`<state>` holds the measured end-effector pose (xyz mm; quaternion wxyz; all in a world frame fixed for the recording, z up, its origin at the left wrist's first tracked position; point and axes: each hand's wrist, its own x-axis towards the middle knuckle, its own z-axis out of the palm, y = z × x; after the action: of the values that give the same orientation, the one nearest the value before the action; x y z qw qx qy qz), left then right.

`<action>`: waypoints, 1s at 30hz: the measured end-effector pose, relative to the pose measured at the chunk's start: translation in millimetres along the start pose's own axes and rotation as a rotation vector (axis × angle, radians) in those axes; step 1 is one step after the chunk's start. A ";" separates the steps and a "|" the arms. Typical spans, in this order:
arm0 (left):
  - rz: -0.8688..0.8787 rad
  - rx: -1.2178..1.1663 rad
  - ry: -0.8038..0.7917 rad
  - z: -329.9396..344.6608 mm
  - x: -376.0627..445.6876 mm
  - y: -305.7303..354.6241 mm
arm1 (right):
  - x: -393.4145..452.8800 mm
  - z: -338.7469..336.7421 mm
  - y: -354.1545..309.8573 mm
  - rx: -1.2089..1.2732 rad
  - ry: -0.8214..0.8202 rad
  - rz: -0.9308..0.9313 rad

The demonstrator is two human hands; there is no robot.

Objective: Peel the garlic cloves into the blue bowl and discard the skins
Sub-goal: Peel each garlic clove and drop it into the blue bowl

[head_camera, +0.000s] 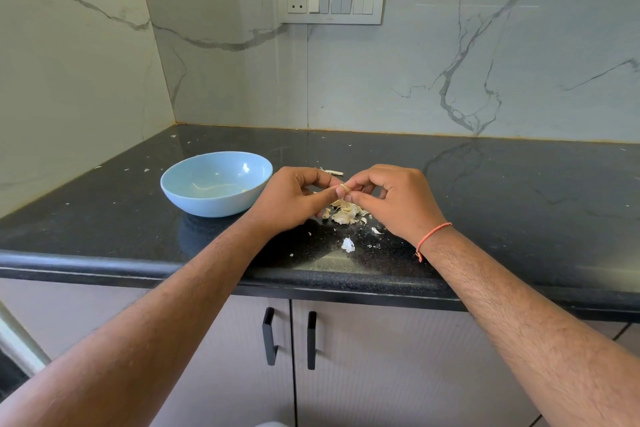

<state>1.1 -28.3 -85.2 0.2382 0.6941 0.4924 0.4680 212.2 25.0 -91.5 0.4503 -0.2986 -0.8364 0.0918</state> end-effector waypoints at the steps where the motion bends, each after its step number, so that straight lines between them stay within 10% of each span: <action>1: 0.005 0.003 0.001 -0.1 0.3 -0.3 | 0.3 0.6 0.7 0.002 -0.007 0.000; 30: 0.086 0.237 0.057 2.8 2.4 -8.3 | 4.3 3.0 1.8 0.509 -0.055 0.372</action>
<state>0.0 -22.4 -92.0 0.1201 0.7244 0.5205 0.4358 208.7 29.3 -91.0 0.4633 -0.3213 -0.7296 0.3871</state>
